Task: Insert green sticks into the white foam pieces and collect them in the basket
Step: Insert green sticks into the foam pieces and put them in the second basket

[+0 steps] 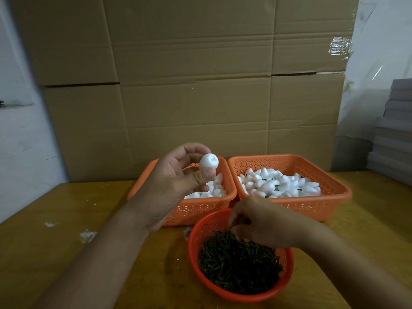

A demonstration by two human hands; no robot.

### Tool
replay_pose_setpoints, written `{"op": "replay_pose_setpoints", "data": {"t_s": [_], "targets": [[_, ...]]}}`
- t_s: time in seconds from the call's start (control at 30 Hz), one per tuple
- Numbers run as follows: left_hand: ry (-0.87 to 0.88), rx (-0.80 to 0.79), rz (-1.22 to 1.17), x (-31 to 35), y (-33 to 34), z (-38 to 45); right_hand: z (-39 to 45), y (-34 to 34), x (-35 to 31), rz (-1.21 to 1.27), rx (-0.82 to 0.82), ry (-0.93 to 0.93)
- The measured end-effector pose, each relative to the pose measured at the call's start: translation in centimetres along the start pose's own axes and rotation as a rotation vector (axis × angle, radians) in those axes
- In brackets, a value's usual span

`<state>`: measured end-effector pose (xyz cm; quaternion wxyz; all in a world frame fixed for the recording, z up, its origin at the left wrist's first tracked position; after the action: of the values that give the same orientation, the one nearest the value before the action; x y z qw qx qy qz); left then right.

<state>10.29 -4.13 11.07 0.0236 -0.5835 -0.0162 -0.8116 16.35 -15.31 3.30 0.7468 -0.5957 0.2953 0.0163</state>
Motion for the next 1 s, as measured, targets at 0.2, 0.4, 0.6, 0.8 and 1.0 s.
{"op": "replay_pose_setpoints", "data": {"t_s": [0.2,0.4,0.6,0.8,1.0], "targets": [[0.032,-0.01,0.025,0.1,0.2,0.0,-0.6,0.2,-0.7,0.237,-0.093,-0.028],[0.011,-0.002,0.018,-0.1,0.1,0.1,-2.1,-2.9,-5.2,1.086,-0.039,-0.262],[-0.003,0.009,0.022,-0.1,0.1,0.1,-2.1,-6.3,-3.8,1.639,0.343,-0.211],[-0.014,0.005,0.018,-0.1,0.3,-0.1,-1.7,-6.4,-2.3,1.649,0.53,-0.095],[-0.002,0.005,0.053,0.0,0.5,-0.1,-1.9,-6.4,-1.3,1.285,0.64,-0.016]]}}
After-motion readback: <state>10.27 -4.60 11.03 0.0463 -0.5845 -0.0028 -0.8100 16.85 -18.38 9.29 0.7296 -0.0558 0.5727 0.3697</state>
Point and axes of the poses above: each hand's wrist, its own z-axis towards the middle knuckle, its own y-axis out of the palm, x = y × z, the point moved 10 cm from there along z, towards the middle knuckle, and after that the axes turned 9 degrees about -y, right-handed, at the moved point
